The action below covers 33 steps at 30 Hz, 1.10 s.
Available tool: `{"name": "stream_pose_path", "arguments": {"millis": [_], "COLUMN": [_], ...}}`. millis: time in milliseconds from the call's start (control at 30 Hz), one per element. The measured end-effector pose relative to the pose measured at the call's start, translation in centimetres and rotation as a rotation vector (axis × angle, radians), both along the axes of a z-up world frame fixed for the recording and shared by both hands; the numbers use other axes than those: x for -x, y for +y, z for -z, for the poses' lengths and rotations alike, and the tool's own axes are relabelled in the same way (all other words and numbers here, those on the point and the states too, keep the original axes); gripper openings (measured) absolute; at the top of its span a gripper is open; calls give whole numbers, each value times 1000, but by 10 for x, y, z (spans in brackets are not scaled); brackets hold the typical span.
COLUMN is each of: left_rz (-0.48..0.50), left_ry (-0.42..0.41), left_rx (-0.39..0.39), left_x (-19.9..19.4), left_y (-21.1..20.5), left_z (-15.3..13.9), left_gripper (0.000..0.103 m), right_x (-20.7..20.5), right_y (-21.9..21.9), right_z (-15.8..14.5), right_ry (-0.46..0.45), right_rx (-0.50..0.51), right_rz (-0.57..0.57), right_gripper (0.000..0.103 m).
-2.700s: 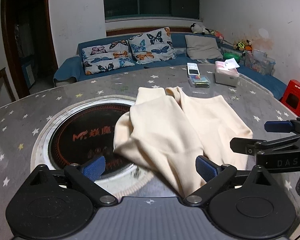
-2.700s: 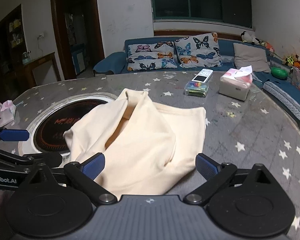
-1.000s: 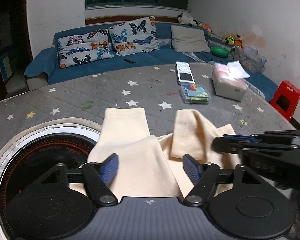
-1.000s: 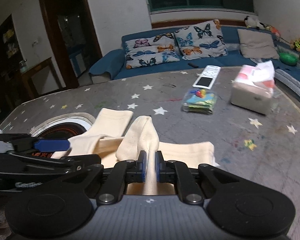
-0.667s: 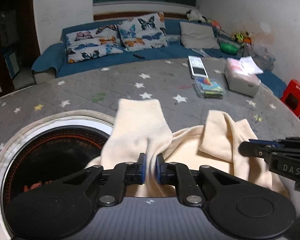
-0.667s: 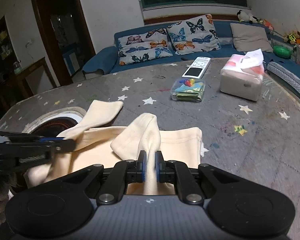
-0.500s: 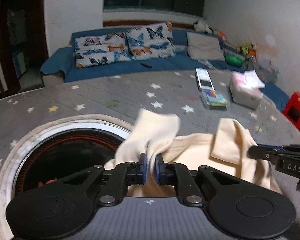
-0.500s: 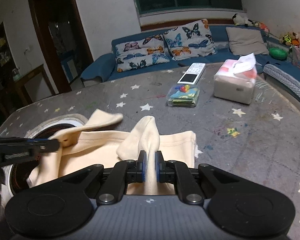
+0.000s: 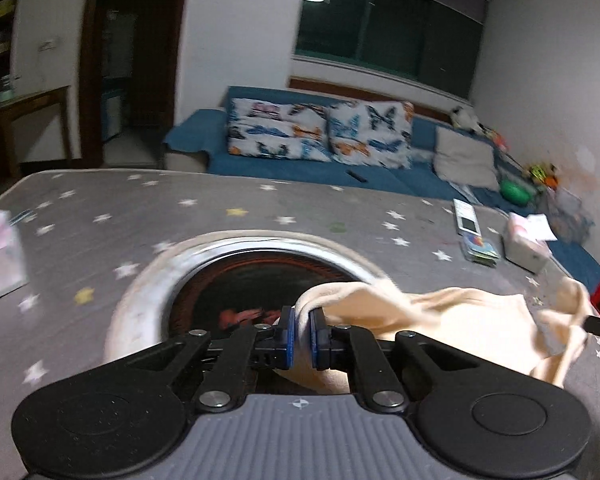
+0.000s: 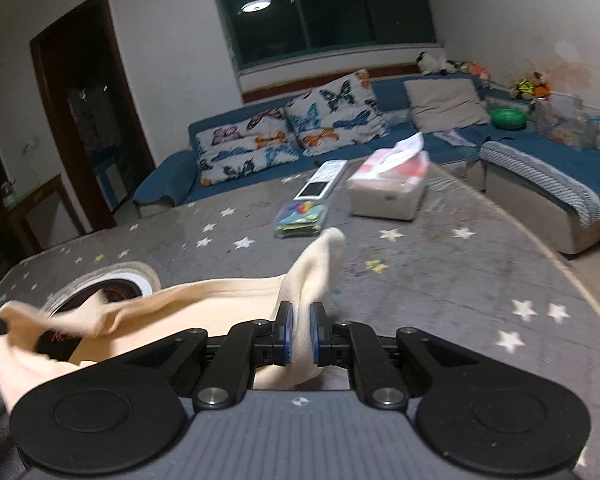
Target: Fold clothes
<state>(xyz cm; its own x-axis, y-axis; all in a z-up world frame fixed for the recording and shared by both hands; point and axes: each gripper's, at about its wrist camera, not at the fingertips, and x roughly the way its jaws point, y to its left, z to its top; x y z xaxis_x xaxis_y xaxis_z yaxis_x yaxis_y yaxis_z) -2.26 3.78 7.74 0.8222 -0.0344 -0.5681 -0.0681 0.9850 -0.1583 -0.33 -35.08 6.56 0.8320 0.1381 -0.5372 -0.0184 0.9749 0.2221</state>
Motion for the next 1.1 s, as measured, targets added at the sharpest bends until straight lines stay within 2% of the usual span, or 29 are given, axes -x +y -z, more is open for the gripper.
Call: {"name": "stream_pose_path", "arguments": {"millis": [133, 300, 400, 433, 533, 633, 800, 933, 1100], "left_rz": [-63, -100, -131, -141, -157, -165, -182, -185, -162], "left_ry": [-7, 24, 43, 50, 65, 74, 107, 128, 94], "left_rx": [26, 30, 31, 30, 29, 32, 27, 21, -14], "left_x": [32, 62, 72, 74, 81, 86, 92, 97, 98], "left_y": [26, 39, 46, 48, 54, 58, 64, 68, 61], "left_z": [-3, 6, 13, 14, 19, 21, 28, 30, 19], "left_gripper": [8, 8, 8, 8, 8, 8, 9, 16, 22], "right_x": [23, 45, 50, 49, 47, 40, 26, 18, 7], "right_y": [-15, -29, -28, -28, -26, -23, -25, -27, -27], "right_z": [-3, 3, 2, 2, 4, 15, 38, 47, 55], "right_ry": [-25, 7, 7, 6, 15, 54, 111, 124, 128], "right_rx": [-14, -24, -36, -43, -42, -22, 26, 47, 77], "right_rz": [47, 62, 58, 54, 45, 50, 93, 121, 139], "right_gripper": [8, 8, 14, 21, 33, 38, 39, 39, 38]}}
